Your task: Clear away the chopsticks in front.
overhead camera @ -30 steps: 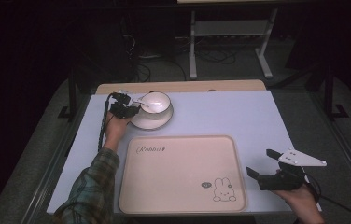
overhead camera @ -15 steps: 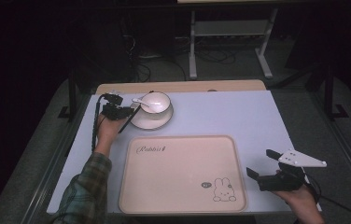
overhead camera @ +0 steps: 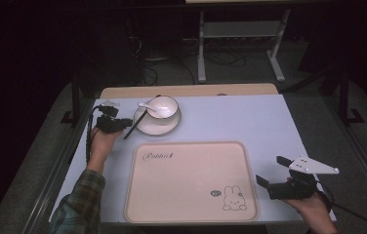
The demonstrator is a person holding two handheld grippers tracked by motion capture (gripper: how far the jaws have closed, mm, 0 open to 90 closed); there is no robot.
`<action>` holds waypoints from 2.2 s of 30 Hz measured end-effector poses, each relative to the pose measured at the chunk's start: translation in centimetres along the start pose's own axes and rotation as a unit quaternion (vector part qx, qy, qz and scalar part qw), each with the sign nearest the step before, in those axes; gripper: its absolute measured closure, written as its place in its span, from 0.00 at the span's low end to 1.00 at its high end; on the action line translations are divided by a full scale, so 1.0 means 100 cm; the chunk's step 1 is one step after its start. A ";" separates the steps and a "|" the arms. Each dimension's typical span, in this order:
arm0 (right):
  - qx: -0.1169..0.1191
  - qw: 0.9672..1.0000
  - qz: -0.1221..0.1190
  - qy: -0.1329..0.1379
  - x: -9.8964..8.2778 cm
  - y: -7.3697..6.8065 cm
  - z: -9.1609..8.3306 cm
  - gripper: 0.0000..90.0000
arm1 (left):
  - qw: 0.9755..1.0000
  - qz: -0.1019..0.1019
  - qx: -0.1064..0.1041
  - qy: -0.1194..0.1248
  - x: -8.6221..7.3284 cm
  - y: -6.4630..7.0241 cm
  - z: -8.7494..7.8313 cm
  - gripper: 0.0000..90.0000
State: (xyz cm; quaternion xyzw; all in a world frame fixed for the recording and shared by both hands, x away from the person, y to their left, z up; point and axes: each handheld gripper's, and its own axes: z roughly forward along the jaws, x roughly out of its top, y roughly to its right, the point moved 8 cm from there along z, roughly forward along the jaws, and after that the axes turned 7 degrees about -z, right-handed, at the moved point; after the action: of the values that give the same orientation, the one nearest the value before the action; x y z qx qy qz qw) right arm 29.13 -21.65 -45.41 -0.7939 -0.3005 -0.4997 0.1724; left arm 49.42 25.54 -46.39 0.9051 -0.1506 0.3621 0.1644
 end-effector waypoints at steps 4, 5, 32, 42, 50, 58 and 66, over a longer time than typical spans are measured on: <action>-0.002 1.000 0.002 0.001 0.000 0.001 0.000 0.00 | 1.000 0.001 -0.004 -0.001 0.000 0.002 0.003 0.87; -0.002 1.000 0.002 0.001 -0.001 0.002 -0.001 0.00 | 1.000 0.000 -0.005 -0.001 0.000 0.003 0.005 0.87; -0.001 1.000 0.003 0.001 -0.001 0.002 -0.001 0.00 | 1.000 -0.015 0.001 -0.023 -0.018 -0.005 0.015 0.94; -0.001 1.000 0.002 0.001 -0.001 0.002 -0.002 0.00 | 1.000 -0.011 -0.006 -0.004 -0.024 -0.004 -0.006 0.95; 0.000 1.000 0.002 0.002 -0.001 0.001 -0.002 0.00 | 1.000 -0.011 -0.004 0.005 -0.035 -0.012 -0.035 0.95; 0.001 1.000 0.003 0.002 -0.001 0.001 -0.002 0.00 | 1.000 -0.008 -0.009 0.000 -0.055 -0.018 -0.063 0.95; 0.002 1.000 0.003 0.002 -0.001 0.001 -0.002 0.00 | 1.000 0.005 -0.017 -0.017 -0.082 -0.011 -0.087 0.95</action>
State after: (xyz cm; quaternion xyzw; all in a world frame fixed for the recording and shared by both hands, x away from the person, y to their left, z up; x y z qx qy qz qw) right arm 29.00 -21.86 -45.45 -0.7935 -0.2988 -0.5000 0.1764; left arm 38.90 31.31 -46.42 0.9076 -0.1637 0.3447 0.1753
